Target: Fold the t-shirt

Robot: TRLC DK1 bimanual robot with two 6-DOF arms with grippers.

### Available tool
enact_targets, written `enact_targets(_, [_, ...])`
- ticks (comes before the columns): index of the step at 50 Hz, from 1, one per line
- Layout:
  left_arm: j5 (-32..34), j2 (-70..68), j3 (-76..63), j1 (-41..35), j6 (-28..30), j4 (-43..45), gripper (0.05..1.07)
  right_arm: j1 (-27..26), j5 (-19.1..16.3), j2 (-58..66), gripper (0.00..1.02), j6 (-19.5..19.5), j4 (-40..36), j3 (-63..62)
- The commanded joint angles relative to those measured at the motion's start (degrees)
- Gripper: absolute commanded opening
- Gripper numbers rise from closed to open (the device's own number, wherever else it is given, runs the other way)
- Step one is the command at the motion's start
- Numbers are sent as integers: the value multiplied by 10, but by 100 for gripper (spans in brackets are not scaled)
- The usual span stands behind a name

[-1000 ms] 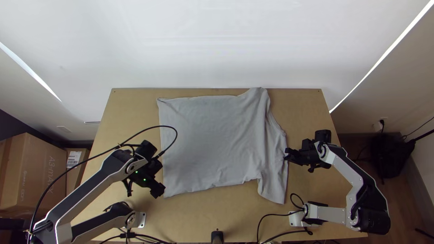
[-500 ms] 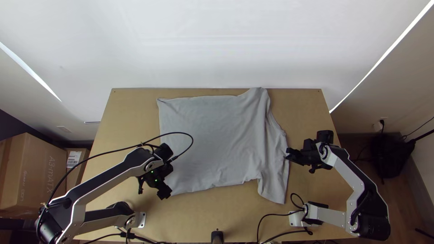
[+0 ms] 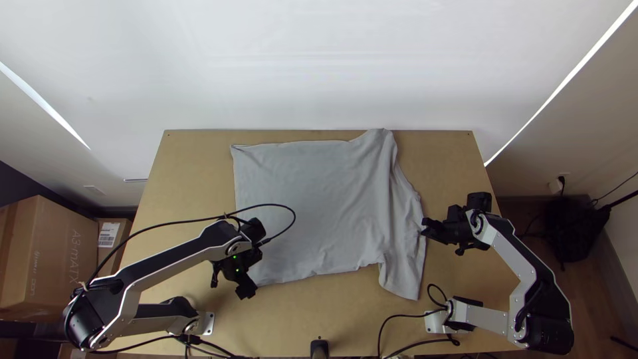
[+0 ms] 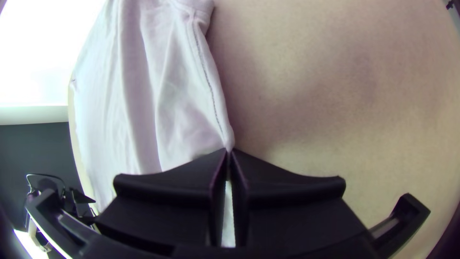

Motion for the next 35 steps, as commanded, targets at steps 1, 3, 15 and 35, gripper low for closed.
enact_targets(1, [-2,17,-16,-7,-8,5,96,-5,1,-13,3,11,-7,-5])
enact_targets(3, [-2,22,-17,-7,-8,8,96,-5,1,-14,3,11,-7,-5])
enact_targets(15, [-2,33,-16,-18,-23,31,71,-6,1,-17,3,10,-7,-5])
enact_targets(35, [4,-34,-19,27,-7,80,8,-26,1,-17,3,4,-7,-1])
